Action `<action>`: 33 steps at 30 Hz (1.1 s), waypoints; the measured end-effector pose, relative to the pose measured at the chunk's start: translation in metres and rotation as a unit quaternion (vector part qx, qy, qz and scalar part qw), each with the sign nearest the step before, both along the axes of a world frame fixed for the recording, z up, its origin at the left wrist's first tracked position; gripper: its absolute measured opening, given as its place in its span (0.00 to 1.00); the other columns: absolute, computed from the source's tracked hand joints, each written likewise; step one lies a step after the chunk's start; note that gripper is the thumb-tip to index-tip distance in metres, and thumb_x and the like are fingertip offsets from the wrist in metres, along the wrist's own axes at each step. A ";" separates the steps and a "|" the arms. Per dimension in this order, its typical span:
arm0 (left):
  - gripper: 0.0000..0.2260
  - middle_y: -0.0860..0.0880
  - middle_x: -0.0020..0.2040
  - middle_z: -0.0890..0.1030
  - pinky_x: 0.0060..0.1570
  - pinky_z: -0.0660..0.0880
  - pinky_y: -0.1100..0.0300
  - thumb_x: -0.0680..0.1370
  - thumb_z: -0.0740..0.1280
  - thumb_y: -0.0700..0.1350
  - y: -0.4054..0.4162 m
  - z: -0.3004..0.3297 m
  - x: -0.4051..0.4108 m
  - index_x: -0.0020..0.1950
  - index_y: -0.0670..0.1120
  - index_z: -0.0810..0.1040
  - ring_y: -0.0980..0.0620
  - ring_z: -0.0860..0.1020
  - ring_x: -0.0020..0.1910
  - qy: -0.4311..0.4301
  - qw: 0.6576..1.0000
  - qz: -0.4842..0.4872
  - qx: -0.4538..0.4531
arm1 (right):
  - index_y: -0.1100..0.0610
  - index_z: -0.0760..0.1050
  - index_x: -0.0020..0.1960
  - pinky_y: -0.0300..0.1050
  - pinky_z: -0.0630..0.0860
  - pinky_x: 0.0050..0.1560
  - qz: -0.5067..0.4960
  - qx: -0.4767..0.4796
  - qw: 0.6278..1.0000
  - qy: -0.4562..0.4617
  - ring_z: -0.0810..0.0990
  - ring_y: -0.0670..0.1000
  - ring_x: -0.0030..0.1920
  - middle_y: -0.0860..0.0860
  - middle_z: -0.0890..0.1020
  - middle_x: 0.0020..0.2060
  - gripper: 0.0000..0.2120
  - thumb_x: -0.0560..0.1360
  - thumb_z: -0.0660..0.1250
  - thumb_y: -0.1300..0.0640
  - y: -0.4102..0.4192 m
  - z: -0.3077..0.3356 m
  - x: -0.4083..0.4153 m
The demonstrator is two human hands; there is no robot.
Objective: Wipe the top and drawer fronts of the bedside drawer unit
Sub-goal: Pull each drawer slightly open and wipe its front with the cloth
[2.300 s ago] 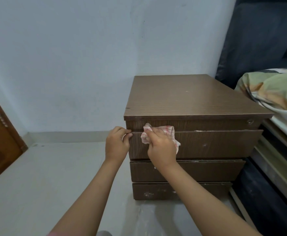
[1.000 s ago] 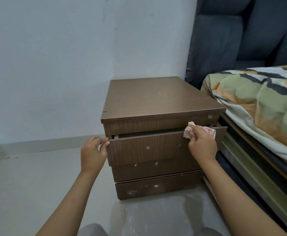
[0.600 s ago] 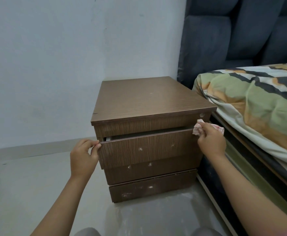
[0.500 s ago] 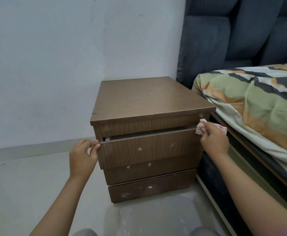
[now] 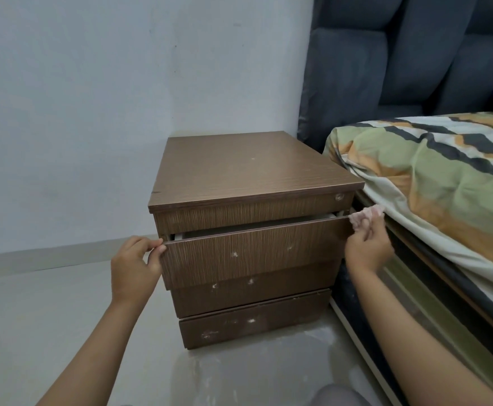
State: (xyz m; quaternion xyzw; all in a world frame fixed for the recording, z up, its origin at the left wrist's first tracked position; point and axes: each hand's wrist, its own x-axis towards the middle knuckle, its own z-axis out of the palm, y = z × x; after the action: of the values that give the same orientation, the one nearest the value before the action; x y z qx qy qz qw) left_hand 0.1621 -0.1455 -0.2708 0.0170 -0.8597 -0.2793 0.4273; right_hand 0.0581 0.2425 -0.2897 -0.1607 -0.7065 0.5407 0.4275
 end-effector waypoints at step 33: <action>0.05 0.48 0.39 0.79 0.42 0.67 0.77 0.69 0.72 0.33 0.002 -0.007 -0.002 0.42 0.41 0.82 0.52 0.76 0.37 0.011 1.000 -0.012 -0.001 | 0.46 0.36 0.75 0.64 0.38 0.70 0.060 -0.221 0.971 -0.073 0.36 0.58 0.74 0.53 0.35 0.75 0.24 0.82 0.42 0.49 -0.140 0.000 -0.006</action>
State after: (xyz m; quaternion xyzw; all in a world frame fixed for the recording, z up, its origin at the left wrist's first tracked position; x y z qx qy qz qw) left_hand 0.1598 -0.1437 -0.2780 0.0031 -0.8554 -0.2841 0.4330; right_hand 0.0516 0.1022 -0.2894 -0.2474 -0.6070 0.6949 0.2956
